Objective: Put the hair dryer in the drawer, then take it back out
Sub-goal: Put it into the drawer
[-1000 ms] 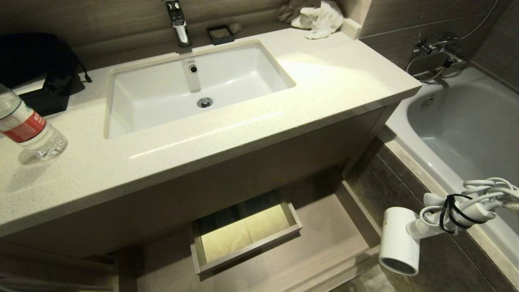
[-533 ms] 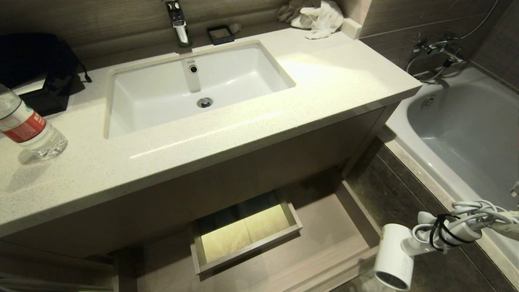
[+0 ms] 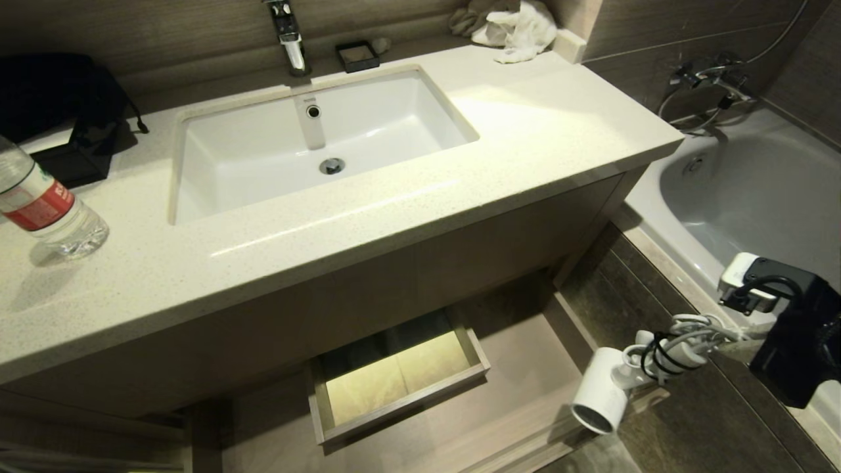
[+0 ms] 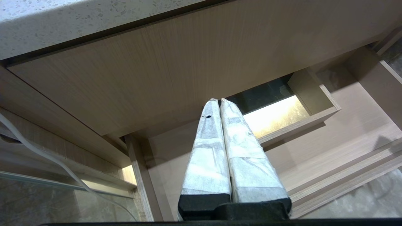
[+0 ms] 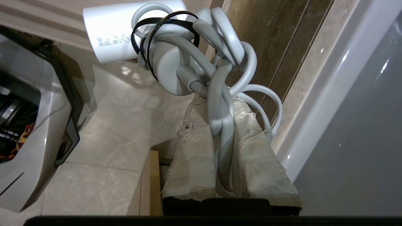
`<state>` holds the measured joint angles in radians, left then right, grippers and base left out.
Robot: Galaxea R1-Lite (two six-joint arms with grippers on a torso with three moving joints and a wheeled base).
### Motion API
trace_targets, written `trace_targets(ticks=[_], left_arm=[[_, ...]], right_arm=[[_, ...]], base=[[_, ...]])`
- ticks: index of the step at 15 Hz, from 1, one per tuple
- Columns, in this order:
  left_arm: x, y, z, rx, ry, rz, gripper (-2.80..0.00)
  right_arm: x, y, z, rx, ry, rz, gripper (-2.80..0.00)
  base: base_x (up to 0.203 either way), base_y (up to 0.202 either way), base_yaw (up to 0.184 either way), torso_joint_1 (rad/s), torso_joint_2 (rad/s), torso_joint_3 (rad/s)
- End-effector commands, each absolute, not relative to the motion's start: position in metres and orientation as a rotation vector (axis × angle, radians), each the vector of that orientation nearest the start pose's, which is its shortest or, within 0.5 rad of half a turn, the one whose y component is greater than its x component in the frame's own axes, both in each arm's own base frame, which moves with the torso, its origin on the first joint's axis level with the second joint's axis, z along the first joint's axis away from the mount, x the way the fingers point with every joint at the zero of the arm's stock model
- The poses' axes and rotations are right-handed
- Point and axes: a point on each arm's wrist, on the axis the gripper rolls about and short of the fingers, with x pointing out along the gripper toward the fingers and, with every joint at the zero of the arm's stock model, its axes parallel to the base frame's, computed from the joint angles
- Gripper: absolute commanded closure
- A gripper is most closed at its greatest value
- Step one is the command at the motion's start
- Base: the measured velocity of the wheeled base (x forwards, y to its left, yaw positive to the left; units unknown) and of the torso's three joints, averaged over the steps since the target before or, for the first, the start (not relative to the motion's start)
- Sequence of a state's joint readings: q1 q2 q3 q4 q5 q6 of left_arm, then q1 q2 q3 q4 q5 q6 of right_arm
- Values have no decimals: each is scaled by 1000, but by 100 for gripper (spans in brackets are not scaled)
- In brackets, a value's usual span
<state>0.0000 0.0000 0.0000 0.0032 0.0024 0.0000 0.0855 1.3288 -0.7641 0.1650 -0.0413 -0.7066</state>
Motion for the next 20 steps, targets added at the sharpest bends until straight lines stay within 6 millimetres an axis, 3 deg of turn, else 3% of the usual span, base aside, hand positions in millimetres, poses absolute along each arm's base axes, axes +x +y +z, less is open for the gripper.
trace_targets(ticks=[1,9,20], left_arm=[[-23,0,75,0,3,3,0],[-23,0,75,0,3,3,0],[-23,0,75,0,3,3,0]], right_arm=[[229,19,167,-722,752,325,0],[306,29,131,-726,727,341,0],[352,62,93,-738,641,418,0]], base=[[0,0,0,0,0,0],[0,0,0,0,0,0],[0,0,0,0,0,0]])
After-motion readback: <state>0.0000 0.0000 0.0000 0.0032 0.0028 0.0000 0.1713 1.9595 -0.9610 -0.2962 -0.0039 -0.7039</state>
